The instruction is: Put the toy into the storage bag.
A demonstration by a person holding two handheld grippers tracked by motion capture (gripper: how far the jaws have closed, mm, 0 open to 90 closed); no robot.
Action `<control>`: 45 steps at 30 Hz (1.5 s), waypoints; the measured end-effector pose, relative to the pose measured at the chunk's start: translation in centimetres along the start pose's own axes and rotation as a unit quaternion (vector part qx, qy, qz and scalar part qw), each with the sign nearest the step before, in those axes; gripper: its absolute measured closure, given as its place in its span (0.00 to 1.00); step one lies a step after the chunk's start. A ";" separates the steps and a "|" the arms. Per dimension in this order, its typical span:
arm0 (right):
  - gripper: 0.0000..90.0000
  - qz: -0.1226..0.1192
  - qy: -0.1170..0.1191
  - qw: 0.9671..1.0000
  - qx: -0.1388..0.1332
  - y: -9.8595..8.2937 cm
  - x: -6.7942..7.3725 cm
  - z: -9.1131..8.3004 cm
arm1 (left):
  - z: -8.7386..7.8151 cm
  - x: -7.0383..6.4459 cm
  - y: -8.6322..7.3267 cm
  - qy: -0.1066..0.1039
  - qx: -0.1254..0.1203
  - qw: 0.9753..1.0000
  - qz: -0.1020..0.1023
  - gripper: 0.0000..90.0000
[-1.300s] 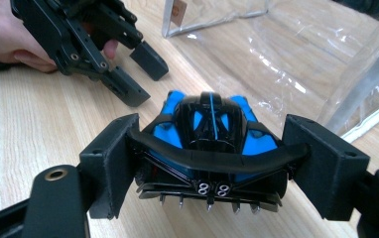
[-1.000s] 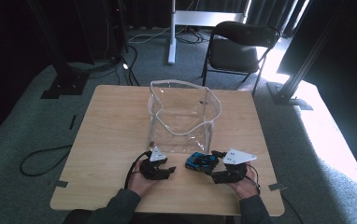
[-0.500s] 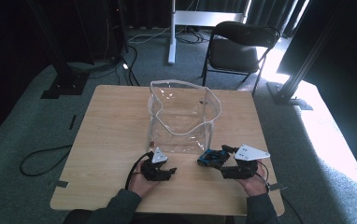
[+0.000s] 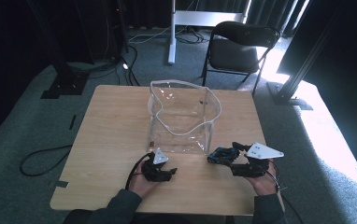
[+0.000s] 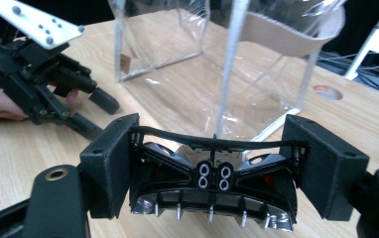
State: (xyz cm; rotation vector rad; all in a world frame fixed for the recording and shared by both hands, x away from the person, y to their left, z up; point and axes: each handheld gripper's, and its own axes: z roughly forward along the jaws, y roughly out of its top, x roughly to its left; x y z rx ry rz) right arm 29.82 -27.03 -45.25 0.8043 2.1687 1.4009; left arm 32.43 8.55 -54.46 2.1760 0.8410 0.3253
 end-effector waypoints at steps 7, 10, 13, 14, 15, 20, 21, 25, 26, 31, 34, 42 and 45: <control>0.27 0.001 -0.008 1.000 0.001 0.4 -0.9 -0.2 | 0.0 -0.2 0.0 0.006 0.003 1.000 0.008 0.45; 0.27 -0.001 -0.011 1.000 0.000 0.7 -1.3 -0.2 | 0.0 -0.2 0.0 0.005 0.003 1.000 0.008 0.45; 0.27 -0.002 -0.015 1.000 -0.001 1.1 -1.5 -0.2 | 0.0 -0.2 0.0 0.006 0.003 1.000 0.008 0.45; 0.27 -0.004 -0.016 1.000 -0.001 1.2 -1.5 -0.2 | 0.0 -0.2 0.0 0.006 0.003 1.000 0.008 0.45; 0.27 -0.007 -0.016 1.000 -0.002 1.4 -1.6 -0.2 | 0.0 -0.2 0.0 0.007 0.003 1.000 0.008 0.45; 0.27 -0.012 -0.021 1.000 -0.004 2.0 -1.9 -0.5 | 0.1 -0.3 0.0 0.011 0.003 1.000 0.013 0.45; 0.27 -0.012 -0.022 1.000 -0.004 2.1 -1.9 -0.5 | 0.1 -0.4 0.0 0.012 0.004 1.000 0.014 0.45; 0.27 -0.012 -0.026 1.000 -0.005 2.4 -2.2 -0.6 | 0.1 -0.3 0.0 0.012 0.003 1.000 0.013 0.45; 0.27 -0.013 -0.027 1.000 -0.005 2.5 -2.2 -0.6 | 0.1 -0.3 0.0 0.012 0.004 1.000 0.013 0.45; 0.27 -0.015 -0.030 0.999 -0.006 3.0 -2.6 -0.8 | 0.1 -0.4 0.0 0.012 0.003 1.000 0.012 0.45; 0.27 -0.018 -0.030 0.999 -0.008 3.3 -2.7 -0.8 | 0.1 -0.4 0.0 0.012 0.004 1.000 0.013 0.45; 0.27 -0.027 -0.037 0.999 -0.011 4.4 -3.0 -1.0 | 0.1 -0.4 0.0 0.015 0.004 1.000 0.015 0.45; 0.27 -0.029 -0.039 0.999 -0.014 4.8 -3.2 -1.1 | 0.1 -0.4 0.0 0.015 0.004 1.000 0.015 0.45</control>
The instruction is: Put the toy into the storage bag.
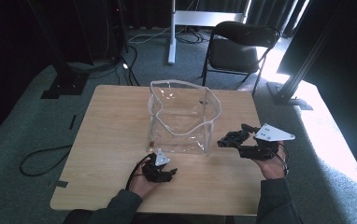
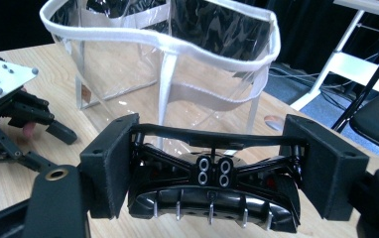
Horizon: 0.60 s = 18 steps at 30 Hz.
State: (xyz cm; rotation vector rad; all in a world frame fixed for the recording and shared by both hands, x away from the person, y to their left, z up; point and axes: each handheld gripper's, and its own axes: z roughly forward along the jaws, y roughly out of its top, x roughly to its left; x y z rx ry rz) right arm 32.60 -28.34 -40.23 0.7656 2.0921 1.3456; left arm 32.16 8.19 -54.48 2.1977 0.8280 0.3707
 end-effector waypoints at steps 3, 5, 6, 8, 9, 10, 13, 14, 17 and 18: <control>0.27 -0.007 0.000 1.000 -0.002 0.3 0.0 0.0 | 0.0 0.0 0.0 0.000 0.000 1.000 0.000 0.45; 0.27 -0.008 0.000 1.000 -0.001 0.4 0.0 0.0 | 0.0 0.0 0.0 0.000 0.000 1.000 0.000 0.45; 0.27 -0.008 -0.001 1.000 -0.001 0.5 0.0 0.0 | 0.0 0.0 0.0 0.000 0.000 1.000 0.000 0.45; 0.27 -0.009 -0.002 1.000 0.000 0.6 -0.1 0.1 | 0.0 0.0 0.0 0.001 0.000 1.000 -0.001 0.44; 0.27 -0.009 -0.004 1.000 -0.001 0.6 -0.2 0.1 | 0.0 0.0 0.0 0.001 0.000 1.000 -0.001 0.44; 0.27 -0.009 -0.005 1.000 -0.001 0.7 -0.2 0.1 | 0.0 0.0 0.0 0.002 0.000 1.000 0.000 0.44; 0.27 -0.011 -0.007 1.000 -0.004 1.0 -0.3 0.1 | 0.0 0.0 0.0 0.002 0.000 1.000 -0.001 0.44; 0.27 -0.011 -0.008 1.000 -0.005 1.1 -0.4 0.0 | 0.0 0.0 0.0 0.002 0.000 1.000 0.000 0.44; 0.27 -0.014 -0.011 1.000 -0.008 1.5 -0.5 -0.1 | 0.0 0.0 0.0 0.002 0.000 1.000 0.000 0.44; 0.27 -0.015 -0.011 1.000 -0.009 1.7 -0.5 -0.1 | 0.0 0.0 0.0 0.002 0.000 1.000 -0.001 0.44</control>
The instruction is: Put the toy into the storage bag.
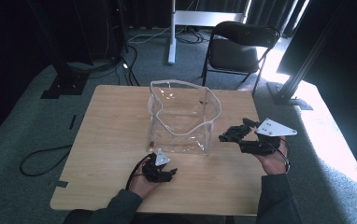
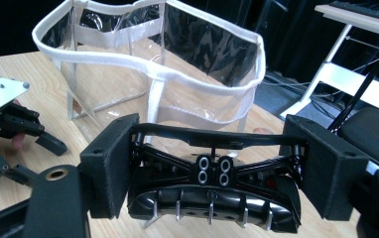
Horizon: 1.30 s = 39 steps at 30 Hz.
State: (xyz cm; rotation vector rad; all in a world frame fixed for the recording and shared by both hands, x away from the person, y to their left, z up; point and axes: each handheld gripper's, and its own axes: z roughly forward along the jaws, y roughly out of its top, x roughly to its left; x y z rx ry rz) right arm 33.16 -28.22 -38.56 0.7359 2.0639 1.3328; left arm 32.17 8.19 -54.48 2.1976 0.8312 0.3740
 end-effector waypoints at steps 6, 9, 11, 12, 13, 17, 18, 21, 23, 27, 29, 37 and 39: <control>0.27 -0.007 0.000 1.000 -0.007 0.8 -0.1 -0.2 | 0.0 0.0 0.0 0.000 0.001 1.000 0.002 0.44; 0.27 -0.008 0.000 1.000 -0.011 1.2 -0.4 -0.3 | 0.0 0.0 0.0 0.000 0.001 1.000 0.002 0.44; 0.27 -0.009 -0.003 1.000 -0.013 1.5 -0.5 -0.3 | 0.0 0.0 0.0 0.000 0.002 1.000 0.002 0.44; 0.27 -0.009 -0.005 1.000 -0.014 1.6 -0.6 -0.3 | 0.0 0.0 0.0 0.000 0.002 1.000 0.002 0.44; 0.27 -0.009 -0.006 1.000 -0.014 1.8 -0.6 -0.3 | 0.0 0.0 0.0 0.000 0.003 1.000 0.003 0.44; 0.27 -0.011 -0.008 1.000 -0.016 2.3 -0.9 -0.3 | 0.0 0.0 0.0 0.000 0.001 1.000 0.001 0.44; 0.27 -0.011 -0.009 1.000 -0.018 2.4 -1.0 -0.3 | 0.0 0.0 0.0 0.000 0.002 1.000 0.002 0.44; 0.27 -0.010 -0.010 1.000 -0.023 2.8 -1.3 -0.3 | 0.0 0.0 0.0 0.000 0.002 1.000 0.002 0.44; 0.27 -0.005 -0.007 1.000 -0.030 3.0 -1.7 -0.3 | 0.0 0.0 0.0 0.000 0.002 1.000 0.002 0.44; 0.27 -0.001 -0.015 0.999 -0.037 3.3 -2.1 -0.3 | 0.0 0.0 0.0 0.000 0.002 1.000 0.002 0.44; 0.27 -0.001 -0.017 0.999 -0.039 3.5 -2.3 -0.3 | 0.0 0.0 0.0 0.000 0.002 1.000 0.002 0.44; 0.27 0.005 -0.021 0.998 -0.055 4.6 -3.1 -0.5 | 0.0 0.0 0.0 0.000 0.000 1.000 0.000 0.44; 0.27 0.006 -0.024 0.998 -0.057 4.9 -3.4 -0.6 | 0.0 0.0 0.0 0.001 0.000 1.000 0.000 0.44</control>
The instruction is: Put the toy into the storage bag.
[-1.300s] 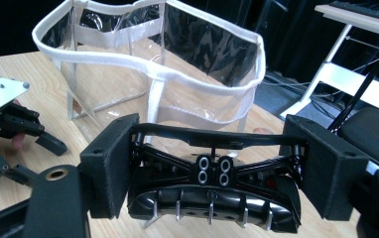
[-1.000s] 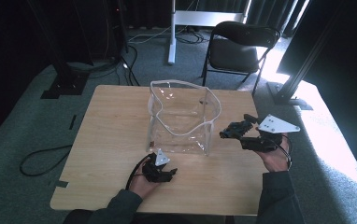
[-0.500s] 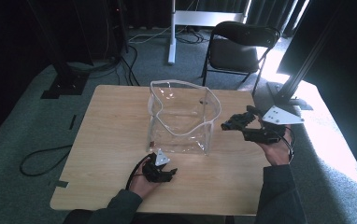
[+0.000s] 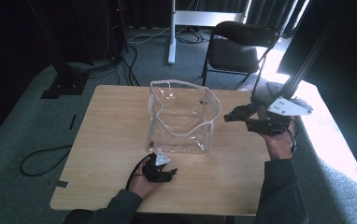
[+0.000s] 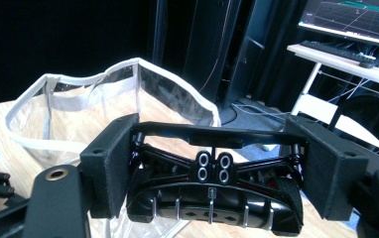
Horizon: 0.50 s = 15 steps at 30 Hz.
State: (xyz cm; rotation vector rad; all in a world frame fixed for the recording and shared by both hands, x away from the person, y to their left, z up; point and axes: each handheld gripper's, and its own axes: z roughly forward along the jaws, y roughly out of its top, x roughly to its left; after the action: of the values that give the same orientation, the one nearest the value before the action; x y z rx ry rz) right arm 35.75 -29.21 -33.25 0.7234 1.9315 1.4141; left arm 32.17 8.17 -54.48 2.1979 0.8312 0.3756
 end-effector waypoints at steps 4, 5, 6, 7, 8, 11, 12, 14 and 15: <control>0.27 0.000 -0.005 1.000 -0.005 0.6 -0.4 0.1 | 0.0 0.0 0.0 0.000 0.001 1.000 0.000 0.44; 0.27 0.000 -0.008 1.000 -0.006 0.8 -0.4 0.0 | 0.0 0.0 0.0 0.000 0.001 1.000 0.000 0.44; 0.27 0.001 -0.009 1.000 -0.008 0.9 -0.5 0.0 | 0.0 0.0 0.0 0.000 0.001 1.000 0.000 0.44; 0.27 0.002 -0.009 1.000 -0.012 1.1 -0.6 -0.1 | 0.0 0.0 0.0 0.000 0.001 1.000 0.000 0.44; 0.27 0.002 -0.010 1.000 -0.015 1.3 -0.6 -0.1 | 0.0 0.0 0.0 0.000 0.001 1.000 0.000 0.44; 0.27 0.001 -0.008 1.000 -0.022 1.9 -0.7 -0.1 | 0.0 0.0 0.0 0.000 0.001 1.000 0.000 0.44; 0.27 -0.001 -0.006 1.000 -0.023 2.2 -0.7 -0.1 | 0.0 0.0 0.0 0.000 0.001 1.000 0.000 0.44; 0.27 -0.003 0.000 1.000 -0.027 2.7 -0.5 0.1 | 0.0 0.0 0.0 0.000 0.001 1.000 0.000 0.44; 0.27 -0.004 0.003 1.000 -0.030 2.9 -0.4 0.1 | 0.0 0.0 0.0 0.000 0.000 1.000 0.000 0.44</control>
State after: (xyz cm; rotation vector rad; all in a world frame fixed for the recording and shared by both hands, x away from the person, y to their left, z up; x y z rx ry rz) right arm 36.31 -28.62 -30.39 0.6829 1.8870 1.4642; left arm 32.17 8.17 -54.48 2.1984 0.8313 0.3747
